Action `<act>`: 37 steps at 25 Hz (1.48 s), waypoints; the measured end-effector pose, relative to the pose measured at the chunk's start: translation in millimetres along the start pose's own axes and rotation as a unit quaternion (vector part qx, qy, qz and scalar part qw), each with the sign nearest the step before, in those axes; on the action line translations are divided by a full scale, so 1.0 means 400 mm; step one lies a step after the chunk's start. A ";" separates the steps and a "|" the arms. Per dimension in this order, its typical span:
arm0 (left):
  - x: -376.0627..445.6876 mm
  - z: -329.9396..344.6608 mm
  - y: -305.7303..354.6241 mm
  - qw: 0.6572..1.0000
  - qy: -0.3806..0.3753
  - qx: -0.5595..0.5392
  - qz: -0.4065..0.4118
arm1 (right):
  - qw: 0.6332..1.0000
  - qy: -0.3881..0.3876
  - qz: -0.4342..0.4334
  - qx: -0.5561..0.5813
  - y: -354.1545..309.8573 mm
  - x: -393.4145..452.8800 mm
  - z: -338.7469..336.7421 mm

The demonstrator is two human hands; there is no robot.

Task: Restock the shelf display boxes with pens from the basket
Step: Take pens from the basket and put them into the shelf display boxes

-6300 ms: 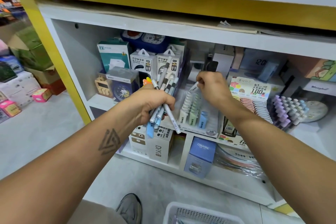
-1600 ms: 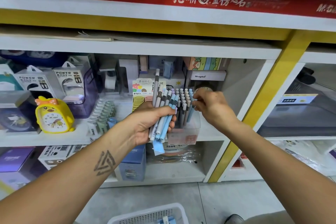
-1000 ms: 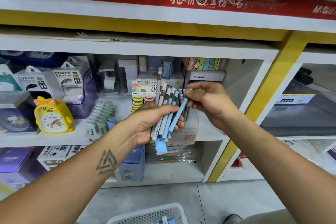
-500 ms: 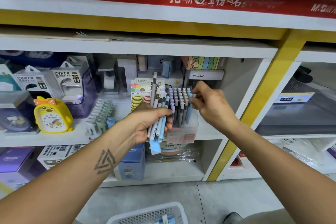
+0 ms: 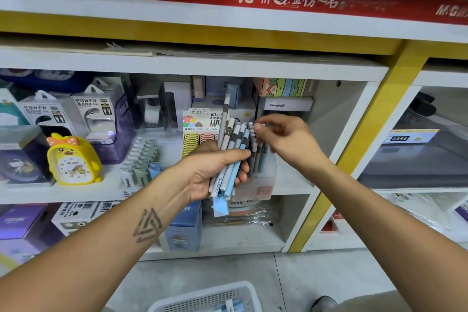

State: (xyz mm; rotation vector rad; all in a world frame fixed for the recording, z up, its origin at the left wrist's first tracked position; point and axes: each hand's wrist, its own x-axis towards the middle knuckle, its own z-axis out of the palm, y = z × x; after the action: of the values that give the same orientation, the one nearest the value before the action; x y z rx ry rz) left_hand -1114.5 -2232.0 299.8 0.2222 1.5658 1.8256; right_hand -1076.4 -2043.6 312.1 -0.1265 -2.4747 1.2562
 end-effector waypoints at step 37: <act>0.013 -0.014 0.018 0.990 0.115 -0.081 0.023 | 0.970 -0.046 -0.121 -0.208 0.073 -0.019 -0.018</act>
State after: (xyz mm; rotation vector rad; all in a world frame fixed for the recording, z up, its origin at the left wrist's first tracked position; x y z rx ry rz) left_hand -1124.2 -2233.5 303.3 -0.0293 1.5637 2.0635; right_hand -1069.1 -2022.3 290.7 0.1270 -2.7013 0.6473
